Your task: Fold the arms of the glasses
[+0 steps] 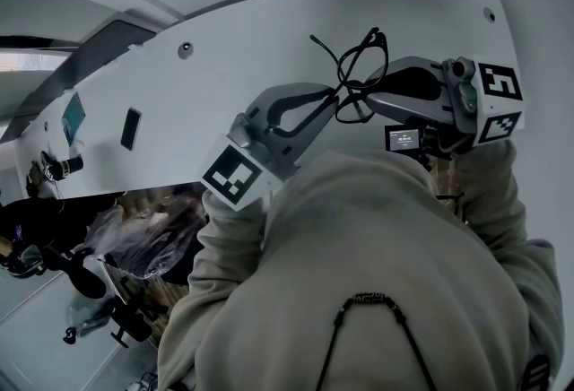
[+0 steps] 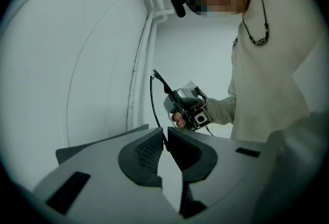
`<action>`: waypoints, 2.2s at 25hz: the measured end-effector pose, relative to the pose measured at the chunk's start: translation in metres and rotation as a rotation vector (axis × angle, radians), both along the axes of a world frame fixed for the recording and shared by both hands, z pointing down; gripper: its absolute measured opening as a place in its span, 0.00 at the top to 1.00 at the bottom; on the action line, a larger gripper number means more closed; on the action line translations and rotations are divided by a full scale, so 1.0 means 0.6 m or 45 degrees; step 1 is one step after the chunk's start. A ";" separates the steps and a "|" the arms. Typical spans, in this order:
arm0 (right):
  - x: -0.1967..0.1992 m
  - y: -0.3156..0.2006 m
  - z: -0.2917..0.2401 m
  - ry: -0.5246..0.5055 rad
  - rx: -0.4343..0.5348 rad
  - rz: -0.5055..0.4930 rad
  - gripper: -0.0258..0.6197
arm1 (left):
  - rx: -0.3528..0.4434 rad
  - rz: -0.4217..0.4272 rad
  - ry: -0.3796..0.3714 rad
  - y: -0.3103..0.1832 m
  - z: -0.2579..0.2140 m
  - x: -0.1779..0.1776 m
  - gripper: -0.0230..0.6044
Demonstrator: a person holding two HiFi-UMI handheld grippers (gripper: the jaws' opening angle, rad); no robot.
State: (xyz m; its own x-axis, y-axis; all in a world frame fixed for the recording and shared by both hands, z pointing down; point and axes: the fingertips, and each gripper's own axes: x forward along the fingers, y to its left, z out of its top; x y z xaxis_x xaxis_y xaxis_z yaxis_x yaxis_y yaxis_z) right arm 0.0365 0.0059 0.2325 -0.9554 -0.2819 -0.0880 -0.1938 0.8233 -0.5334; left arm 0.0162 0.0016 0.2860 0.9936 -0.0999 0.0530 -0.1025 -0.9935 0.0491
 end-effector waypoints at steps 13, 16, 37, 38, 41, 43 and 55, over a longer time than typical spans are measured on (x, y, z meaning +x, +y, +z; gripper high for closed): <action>-0.008 0.007 0.010 0.009 -0.014 -0.038 0.90 | -0.048 0.226 0.059 0.035 0.002 -0.019 0.91; -0.008 0.008 0.009 0.010 -0.010 -0.051 0.90 | -0.109 0.290 0.121 0.041 -0.005 -0.025 0.91; -0.008 0.010 -0.010 0.003 0.125 -0.081 0.90 | -0.300 0.024 0.194 -0.058 0.035 -0.073 0.74; -0.010 0.010 -0.014 0.002 0.144 -0.088 0.90 | -0.318 -0.009 0.173 -0.070 0.042 -0.071 0.70; -0.012 0.012 -0.025 0.000 0.206 -0.120 0.90 | -0.382 -0.078 0.161 -0.096 0.052 -0.055 0.64; -0.010 0.017 -0.035 -0.026 0.243 -0.150 0.90 | -0.409 -0.100 0.172 -0.105 0.052 -0.044 0.62; -0.024 0.043 -0.029 0.009 0.277 -0.295 0.90 | -0.420 -0.134 0.182 -0.134 0.014 -0.033 0.61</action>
State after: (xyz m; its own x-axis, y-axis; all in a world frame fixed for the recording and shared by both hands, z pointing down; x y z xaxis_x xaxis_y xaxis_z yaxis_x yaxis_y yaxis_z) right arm 0.0219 0.0317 0.2152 -0.9928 -0.0321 -0.1155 0.0091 0.9405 -0.3396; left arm -0.0038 -0.0790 0.2947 0.9785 -0.2024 -0.0391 -0.1720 -0.9062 0.3862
